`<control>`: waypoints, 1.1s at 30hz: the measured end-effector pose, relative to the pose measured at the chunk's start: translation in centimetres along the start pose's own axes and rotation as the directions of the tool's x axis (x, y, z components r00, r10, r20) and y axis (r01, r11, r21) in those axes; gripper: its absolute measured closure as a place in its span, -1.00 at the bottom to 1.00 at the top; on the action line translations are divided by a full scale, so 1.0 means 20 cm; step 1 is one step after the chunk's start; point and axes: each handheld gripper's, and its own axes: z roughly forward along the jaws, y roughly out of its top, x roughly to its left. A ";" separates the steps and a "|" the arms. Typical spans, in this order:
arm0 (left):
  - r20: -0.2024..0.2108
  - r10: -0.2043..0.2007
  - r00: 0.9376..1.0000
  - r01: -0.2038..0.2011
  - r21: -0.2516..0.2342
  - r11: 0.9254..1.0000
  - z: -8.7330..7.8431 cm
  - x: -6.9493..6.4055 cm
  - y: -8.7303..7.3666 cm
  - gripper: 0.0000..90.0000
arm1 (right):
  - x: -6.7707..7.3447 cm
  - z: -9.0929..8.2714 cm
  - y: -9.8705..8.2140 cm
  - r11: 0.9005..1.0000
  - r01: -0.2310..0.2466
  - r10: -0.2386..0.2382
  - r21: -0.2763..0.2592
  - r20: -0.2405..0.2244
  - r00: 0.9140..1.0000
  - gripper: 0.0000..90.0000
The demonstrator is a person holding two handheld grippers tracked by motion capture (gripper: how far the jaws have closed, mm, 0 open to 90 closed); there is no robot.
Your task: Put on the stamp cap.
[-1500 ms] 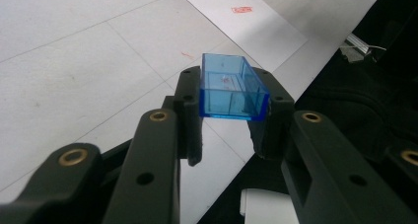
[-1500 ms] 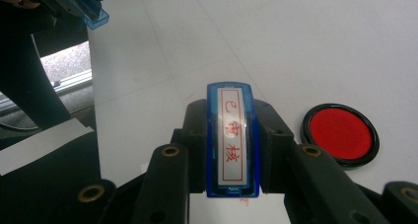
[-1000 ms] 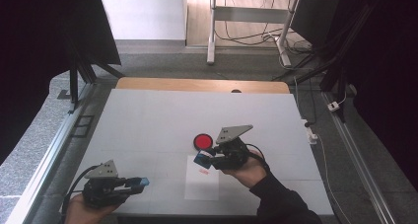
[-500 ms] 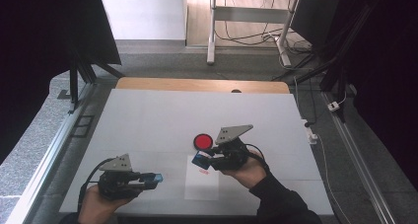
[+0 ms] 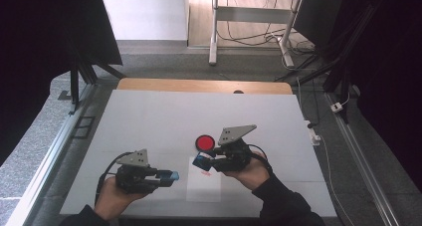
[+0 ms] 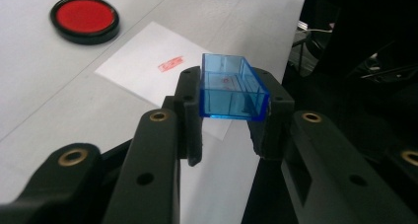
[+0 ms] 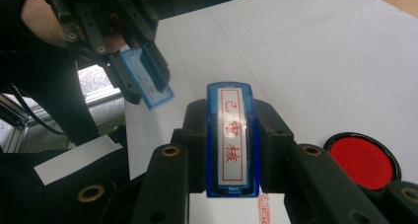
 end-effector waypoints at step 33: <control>0.221 0.119 0.968 -0.118 -0.016 0.993 0.22 0.13 0.17 0.52 | 0.06 -0.06 0.06 0.998 0.056 -0.059 -0.042 -0.070 0.996 0.58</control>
